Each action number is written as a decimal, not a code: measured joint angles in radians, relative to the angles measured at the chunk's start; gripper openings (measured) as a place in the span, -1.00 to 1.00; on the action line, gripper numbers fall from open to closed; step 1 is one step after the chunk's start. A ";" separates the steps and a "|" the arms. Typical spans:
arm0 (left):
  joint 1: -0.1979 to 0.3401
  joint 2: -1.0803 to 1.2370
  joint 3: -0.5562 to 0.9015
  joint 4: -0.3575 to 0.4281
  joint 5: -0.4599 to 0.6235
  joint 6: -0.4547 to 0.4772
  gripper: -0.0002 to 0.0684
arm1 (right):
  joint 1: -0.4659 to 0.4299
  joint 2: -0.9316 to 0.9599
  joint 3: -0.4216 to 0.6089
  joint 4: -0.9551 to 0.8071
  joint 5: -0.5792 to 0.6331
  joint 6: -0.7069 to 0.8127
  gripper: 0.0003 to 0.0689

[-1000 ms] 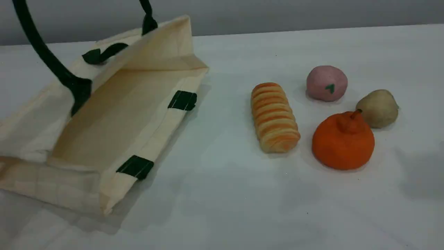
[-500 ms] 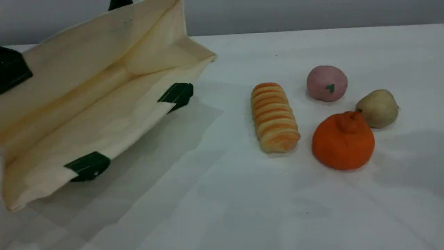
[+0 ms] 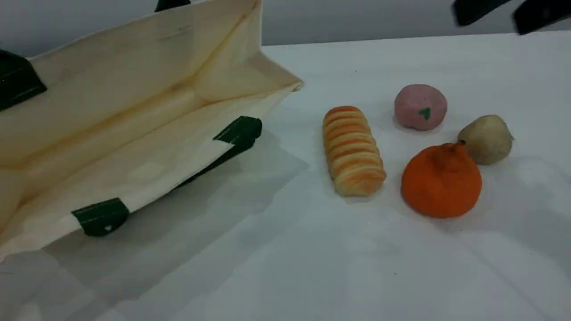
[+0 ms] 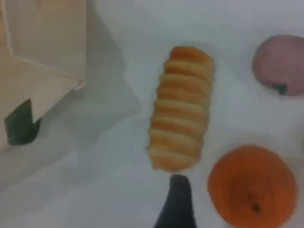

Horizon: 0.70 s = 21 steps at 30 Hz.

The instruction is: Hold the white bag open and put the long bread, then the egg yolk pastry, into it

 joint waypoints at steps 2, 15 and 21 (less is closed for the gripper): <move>0.000 0.000 0.000 0.000 0.000 0.000 -0.76 | 0.032 0.035 0.000 -0.001 -0.034 -0.002 0.64; 0.000 0.000 0.000 -0.050 0.000 0.039 -0.76 | 0.044 0.306 -0.096 0.030 -0.060 -0.010 0.64; 0.000 0.000 0.000 -0.047 0.000 0.039 -0.76 | 0.090 0.406 -0.180 0.036 -0.057 -0.022 0.64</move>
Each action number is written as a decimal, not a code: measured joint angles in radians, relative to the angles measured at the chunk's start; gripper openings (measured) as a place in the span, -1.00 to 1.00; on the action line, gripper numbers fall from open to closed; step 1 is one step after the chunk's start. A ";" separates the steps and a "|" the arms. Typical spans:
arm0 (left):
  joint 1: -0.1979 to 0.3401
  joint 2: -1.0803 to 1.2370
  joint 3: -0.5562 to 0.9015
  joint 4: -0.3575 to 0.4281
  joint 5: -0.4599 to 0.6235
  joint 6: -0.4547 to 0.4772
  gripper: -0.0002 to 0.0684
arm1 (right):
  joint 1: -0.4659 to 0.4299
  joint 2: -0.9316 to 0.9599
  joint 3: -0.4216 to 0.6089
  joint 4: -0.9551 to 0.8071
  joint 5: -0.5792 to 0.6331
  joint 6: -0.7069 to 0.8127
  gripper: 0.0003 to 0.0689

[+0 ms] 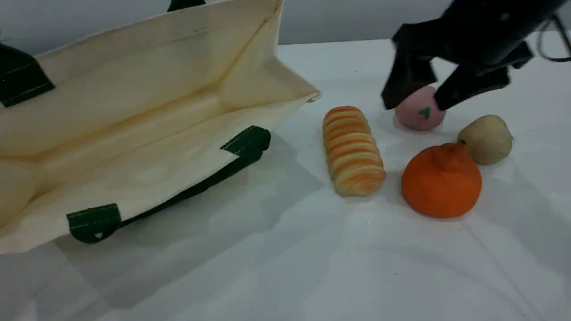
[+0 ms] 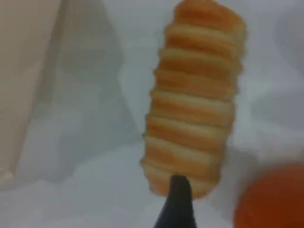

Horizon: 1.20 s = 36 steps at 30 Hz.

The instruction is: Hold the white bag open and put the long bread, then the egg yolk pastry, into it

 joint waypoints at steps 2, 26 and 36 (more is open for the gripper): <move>0.000 0.000 0.000 0.000 0.000 -0.001 -0.76 | 0.030 0.026 -0.031 0.000 -0.007 -0.015 0.64; 0.000 0.000 0.000 0.000 0.000 -0.001 -0.76 | 0.072 0.303 -0.209 0.008 -0.006 -0.014 0.64; 0.000 0.000 0.000 0.005 0.000 -0.001 -0.76 | 0.117 0.352 -0.249 0.014 -0.021 -0.014 0.34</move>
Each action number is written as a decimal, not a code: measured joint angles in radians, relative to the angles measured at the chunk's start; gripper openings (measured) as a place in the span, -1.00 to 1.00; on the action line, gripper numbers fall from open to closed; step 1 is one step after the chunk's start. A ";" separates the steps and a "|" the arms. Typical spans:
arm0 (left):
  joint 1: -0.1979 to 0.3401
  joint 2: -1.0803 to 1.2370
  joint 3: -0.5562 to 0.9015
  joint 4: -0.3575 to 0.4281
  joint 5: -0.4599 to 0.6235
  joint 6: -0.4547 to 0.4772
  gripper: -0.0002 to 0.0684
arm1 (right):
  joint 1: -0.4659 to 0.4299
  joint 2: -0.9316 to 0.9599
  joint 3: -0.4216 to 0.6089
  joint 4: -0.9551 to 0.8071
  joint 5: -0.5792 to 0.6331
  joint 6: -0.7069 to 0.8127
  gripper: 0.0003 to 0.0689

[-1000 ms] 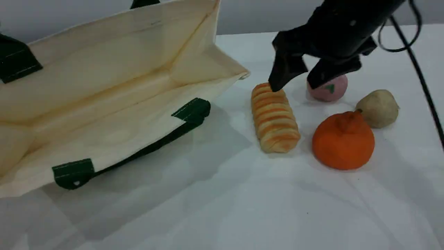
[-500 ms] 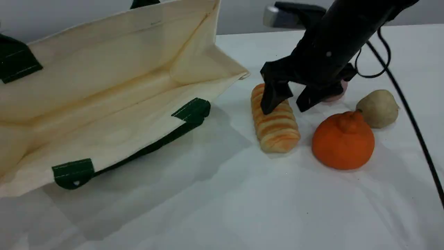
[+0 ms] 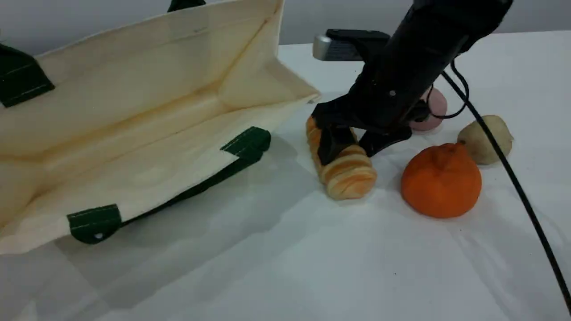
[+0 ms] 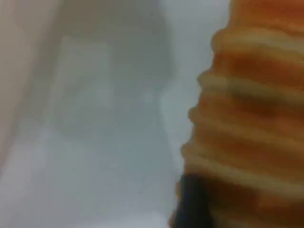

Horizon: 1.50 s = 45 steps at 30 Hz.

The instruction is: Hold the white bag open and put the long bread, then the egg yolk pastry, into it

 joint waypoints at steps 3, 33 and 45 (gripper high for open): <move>0.000 0.000 0.000 0.000 0.000 0.000 -0.76 | 0.000 0.001 0.000 -0.028 0.000 0.000 0.06; 0.000 0.000 0.000 0.005 0.000 -0.001 -0.76 | -0.174 -0.458 0.173 -0.051 0.038 0.095 -0.71; 0.000 -0.001 0.000 0.010 0.000 0.007 -0.76 | -0.066 -0.778 0.554 0.452 -0.023 -0.309 -0.72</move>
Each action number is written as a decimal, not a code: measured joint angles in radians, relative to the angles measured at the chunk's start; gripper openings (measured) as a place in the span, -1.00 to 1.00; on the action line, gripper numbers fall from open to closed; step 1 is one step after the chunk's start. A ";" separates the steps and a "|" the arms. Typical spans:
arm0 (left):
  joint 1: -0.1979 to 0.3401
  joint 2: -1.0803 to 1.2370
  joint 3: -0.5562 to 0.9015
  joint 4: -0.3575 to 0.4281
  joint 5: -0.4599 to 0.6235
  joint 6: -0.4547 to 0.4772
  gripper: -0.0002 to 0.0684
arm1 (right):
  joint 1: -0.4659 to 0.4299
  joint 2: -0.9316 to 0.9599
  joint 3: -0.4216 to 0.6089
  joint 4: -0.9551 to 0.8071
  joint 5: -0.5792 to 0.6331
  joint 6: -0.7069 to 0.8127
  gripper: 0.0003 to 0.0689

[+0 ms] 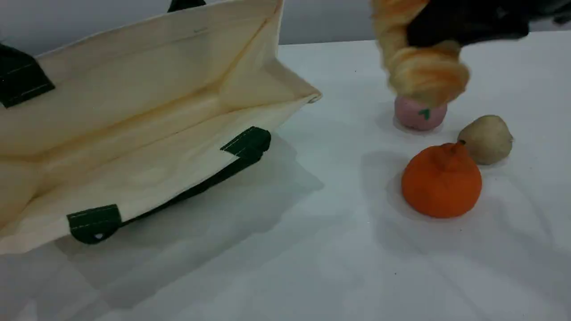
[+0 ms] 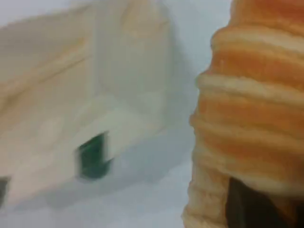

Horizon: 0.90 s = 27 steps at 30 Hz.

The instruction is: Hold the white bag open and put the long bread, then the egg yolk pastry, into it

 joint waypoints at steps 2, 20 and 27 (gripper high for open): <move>0.000 0.000 0.000 0.000 0.000 0.000 -0.76 | 0.046 -0.021 0.033 0.112 0.024 -0.074 -0.73; 0.000 0.000 0.000 -0.008 0.000 -0.003 -0.76 | 0.263 0.094 0.035 0.588 0.025 -0.337 -0.74; 0.000 0.000 0.000 -0.017 0.000 -0.003 -0.76 | 0.262 0.175 -0.001 0.585 0.104 -0.340 -0.74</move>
